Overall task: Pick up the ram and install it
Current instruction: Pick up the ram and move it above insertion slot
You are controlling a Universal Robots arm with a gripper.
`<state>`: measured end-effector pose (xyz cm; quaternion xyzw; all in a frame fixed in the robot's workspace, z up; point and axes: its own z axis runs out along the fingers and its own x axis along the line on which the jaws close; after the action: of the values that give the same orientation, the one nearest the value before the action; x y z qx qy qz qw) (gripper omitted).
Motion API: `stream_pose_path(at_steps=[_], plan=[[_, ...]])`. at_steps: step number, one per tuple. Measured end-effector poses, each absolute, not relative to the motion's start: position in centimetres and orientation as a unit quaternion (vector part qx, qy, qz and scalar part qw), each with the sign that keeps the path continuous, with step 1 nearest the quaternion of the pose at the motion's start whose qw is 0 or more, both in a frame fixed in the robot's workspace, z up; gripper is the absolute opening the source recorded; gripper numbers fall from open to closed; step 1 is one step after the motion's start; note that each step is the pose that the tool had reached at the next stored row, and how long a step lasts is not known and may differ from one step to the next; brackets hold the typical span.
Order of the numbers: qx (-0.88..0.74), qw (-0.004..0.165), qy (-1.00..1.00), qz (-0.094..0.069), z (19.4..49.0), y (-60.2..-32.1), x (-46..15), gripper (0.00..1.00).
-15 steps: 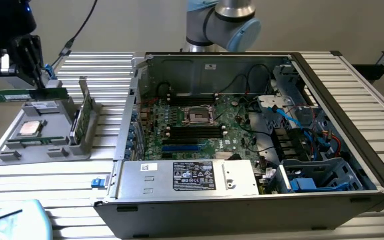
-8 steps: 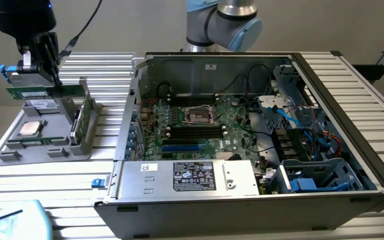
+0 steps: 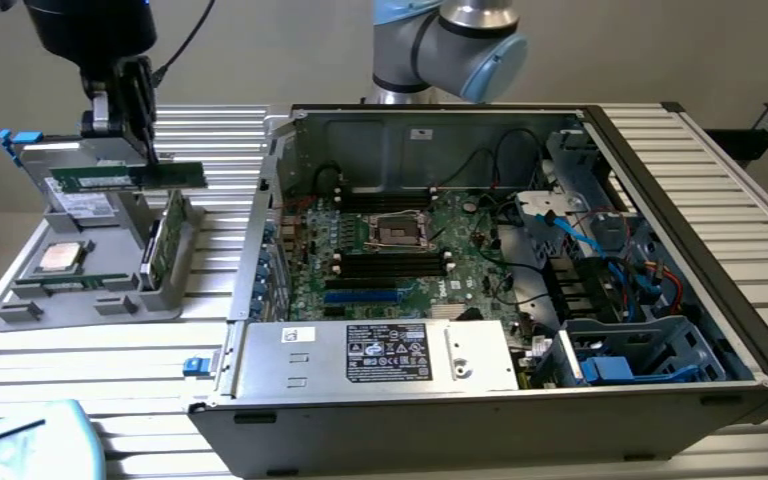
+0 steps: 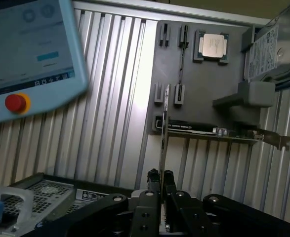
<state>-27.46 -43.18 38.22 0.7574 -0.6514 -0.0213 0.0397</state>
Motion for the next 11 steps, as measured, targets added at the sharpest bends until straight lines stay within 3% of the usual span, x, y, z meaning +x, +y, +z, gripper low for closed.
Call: stream_pose_path(at_steps=[11], plan=[[0.757,0.040,-0.651,-0.021,39.1,-43.2,-22.4,0.14]])
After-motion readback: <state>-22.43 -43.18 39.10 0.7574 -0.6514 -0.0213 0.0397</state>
